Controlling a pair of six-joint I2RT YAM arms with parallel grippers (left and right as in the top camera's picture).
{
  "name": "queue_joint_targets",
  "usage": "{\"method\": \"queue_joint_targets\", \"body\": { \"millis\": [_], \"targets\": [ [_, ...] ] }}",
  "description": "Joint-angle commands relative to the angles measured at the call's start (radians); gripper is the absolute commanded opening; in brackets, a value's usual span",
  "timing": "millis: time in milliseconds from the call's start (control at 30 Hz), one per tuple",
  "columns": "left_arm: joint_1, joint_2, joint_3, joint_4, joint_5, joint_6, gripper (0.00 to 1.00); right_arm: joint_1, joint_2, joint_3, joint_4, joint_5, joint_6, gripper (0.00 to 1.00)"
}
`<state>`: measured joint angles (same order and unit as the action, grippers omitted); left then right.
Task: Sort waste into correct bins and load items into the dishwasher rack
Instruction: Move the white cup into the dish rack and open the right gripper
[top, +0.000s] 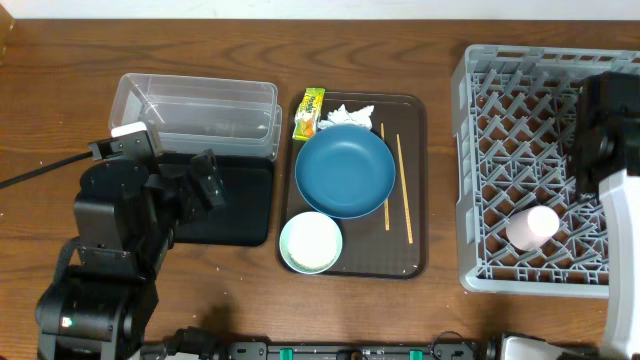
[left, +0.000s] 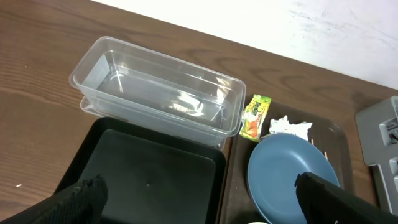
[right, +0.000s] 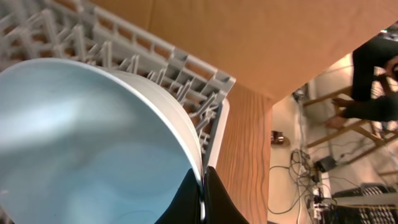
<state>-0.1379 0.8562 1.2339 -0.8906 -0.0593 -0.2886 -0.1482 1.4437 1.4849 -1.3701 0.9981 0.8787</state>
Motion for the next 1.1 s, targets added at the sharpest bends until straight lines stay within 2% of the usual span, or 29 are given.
{"method": "queue_joint_targets", "body": {
  "millis": [0, 100, 367, 733, 1067],
  "targets": [
    [0.004, 0.000, 0.009, 0.001, -0.013, -0.001, 0.98, -0.046, 0.072, -0.009, 0.065, 0.127, -0.045, 0.01],
    [0.004, 0.000, 0.009, 0.001, -0.013, -0.001, 0.99, -0.079, 0.141, -0.009, 0.168, 0.180, -0.136, 0.01],
    [0.004, 0.000, 0.009, 0.001, -0.013, -0.002, 0.98, -0.164, 0.317, -0.009, 0.434, 0.248, -0.513, 0.01],
    [0.004, 0.000, 0.009, 0.001, -0.013, -0.001, 0.98, -0.161, 0.488, -0.009, 0.596, 0.337, -0.698, 0.01],
    [0.004, 0.000, 0.009, 0.001, -0.013, -0.001, 0.98, -0.047, 0.589, -0.009, 0.673, 0.338, -0.789, 0.01]
  ]
}}
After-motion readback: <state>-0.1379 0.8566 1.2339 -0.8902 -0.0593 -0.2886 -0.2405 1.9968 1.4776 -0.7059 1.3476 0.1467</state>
